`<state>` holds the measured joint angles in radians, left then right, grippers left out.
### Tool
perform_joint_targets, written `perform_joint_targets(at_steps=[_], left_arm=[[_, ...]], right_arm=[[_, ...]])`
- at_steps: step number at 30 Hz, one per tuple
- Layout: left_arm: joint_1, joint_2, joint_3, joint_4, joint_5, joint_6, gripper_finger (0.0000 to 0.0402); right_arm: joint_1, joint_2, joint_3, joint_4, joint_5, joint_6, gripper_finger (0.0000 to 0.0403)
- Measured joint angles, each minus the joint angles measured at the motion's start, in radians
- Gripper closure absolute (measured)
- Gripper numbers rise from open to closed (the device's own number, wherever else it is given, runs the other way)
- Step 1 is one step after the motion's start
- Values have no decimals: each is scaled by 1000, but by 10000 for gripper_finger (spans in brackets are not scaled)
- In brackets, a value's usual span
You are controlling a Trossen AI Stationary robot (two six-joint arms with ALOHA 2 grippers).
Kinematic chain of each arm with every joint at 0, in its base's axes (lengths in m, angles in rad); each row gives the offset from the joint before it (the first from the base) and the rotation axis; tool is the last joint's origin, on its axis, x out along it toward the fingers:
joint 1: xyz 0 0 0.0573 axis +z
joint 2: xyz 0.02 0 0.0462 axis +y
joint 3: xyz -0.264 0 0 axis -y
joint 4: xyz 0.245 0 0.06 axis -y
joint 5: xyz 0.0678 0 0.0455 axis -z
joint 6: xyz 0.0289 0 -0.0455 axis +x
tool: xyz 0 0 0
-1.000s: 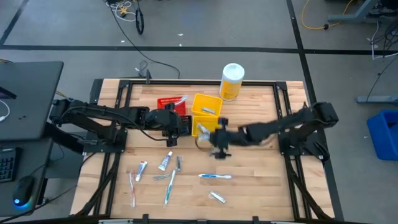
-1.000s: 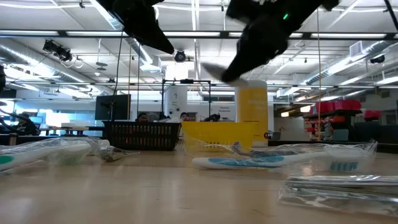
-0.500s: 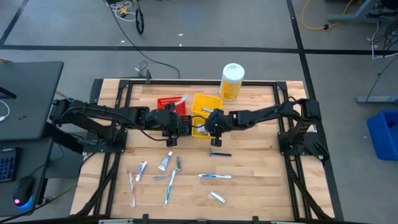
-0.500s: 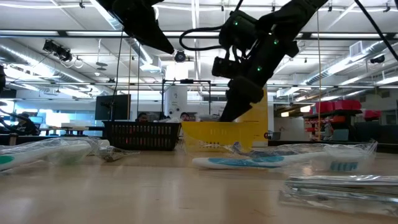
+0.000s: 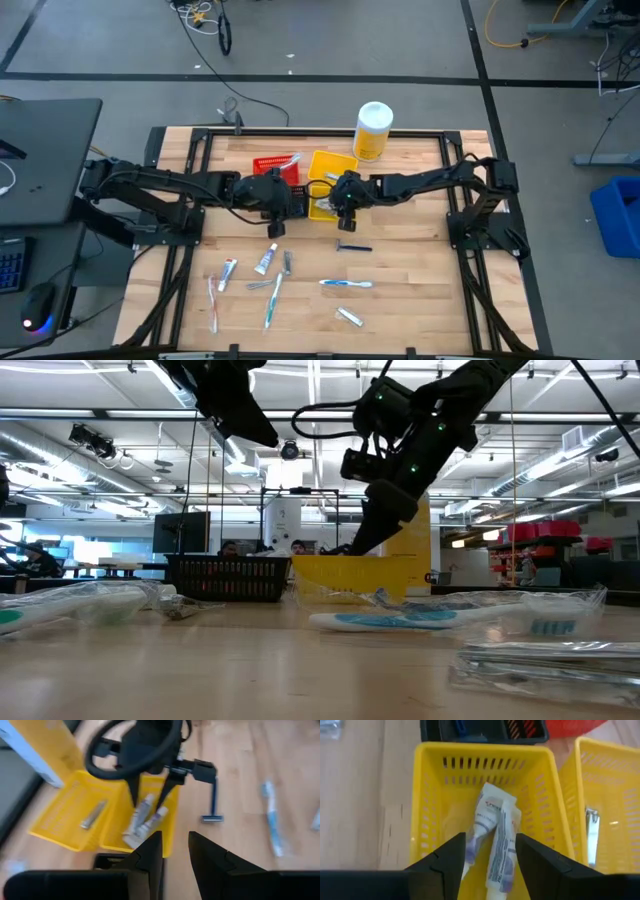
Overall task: Pick & Place Travel size toiletries
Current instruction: Put the silver nail cutter into the top yellow bin
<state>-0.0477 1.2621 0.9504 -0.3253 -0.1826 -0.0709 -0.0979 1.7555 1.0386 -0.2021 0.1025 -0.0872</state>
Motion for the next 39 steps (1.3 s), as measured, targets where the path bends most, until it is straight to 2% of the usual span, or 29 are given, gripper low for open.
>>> perform_joint_targets(at_steps=[3, 7, 12, 17, 21, 26, 30, 35, 39], left_arm=[[-12, 0, 0, 0, 37, -57, 299], [-55, 0, 0, -8, 32, -74, 299], [-113, 0, -25, -4, -54, -88, 299], [-148, 0, -87, 5, -105, -170, 299], [-171, 0, -155, 96, -87, -214, 299], [-208, 0, -238, 255, -17, -242, 299], [-252, 0, -287, 349, -7, -250, 299], [-301, 16, -288, 366, -87, -290, 299], [-329, 39, -286, 408, -121, -291, 299]], right_arm=[[27, -10, 0, 0, 0, 0, 218], [75, -31, 0, -23, -1, -5, 227], [133, -106, 0, -93, 1, 56, 236], [191, -166, 0, -129, -82, 105, 241], [238, -169, 0, -126, -165, 106, 245], [295, -154, 0, -98, -159, 107, 247], [332, -152, 0, -72, -157, 132, 240], [356, -152, 0, -67, -158, 142, 217], [373, -152, 0, -66, -156, 213, 202]])
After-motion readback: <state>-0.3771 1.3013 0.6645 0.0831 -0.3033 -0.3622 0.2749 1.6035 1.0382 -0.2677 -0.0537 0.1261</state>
